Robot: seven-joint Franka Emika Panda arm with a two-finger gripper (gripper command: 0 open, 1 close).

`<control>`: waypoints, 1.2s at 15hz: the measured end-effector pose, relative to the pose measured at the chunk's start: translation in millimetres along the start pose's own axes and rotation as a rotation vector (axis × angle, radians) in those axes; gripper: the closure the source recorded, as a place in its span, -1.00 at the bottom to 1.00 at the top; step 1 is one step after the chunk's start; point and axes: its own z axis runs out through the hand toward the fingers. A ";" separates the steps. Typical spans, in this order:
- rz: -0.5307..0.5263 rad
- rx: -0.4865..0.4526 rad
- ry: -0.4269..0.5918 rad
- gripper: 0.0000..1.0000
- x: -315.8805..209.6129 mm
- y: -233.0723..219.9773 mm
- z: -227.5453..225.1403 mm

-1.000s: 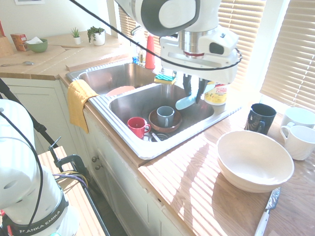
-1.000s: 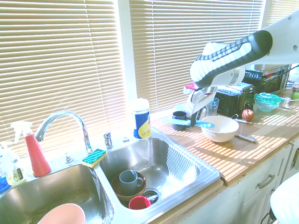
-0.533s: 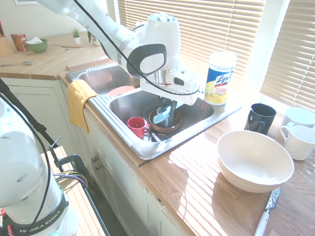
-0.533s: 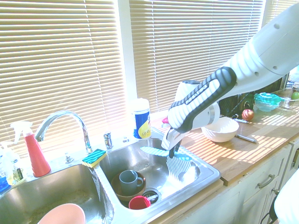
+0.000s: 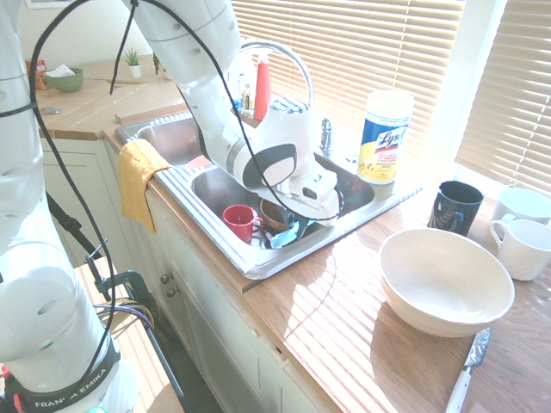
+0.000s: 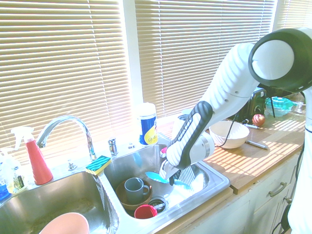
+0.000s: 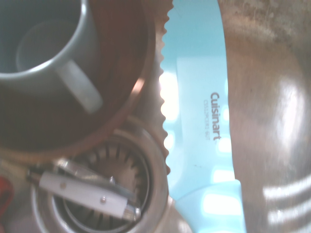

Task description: Put the knife into the sink

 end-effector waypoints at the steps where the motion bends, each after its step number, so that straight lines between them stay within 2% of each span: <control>1: 0.002 0.003 0.007 1.00 0.2 -4.4 1.6; 5: 0.015 -0.025 -0.031 1.00 -19.6 -8.7 39.6; 12: 0.030 -0.050 -0.054 1.00 -27.4 -6.3 66.6; 13: 0.036 -0.057 -0.064 -1.00 -31.4 -4.4 73.7; 18: 0.068 -0.058 -0.069 -1.00 -34.7 -2.4 79.3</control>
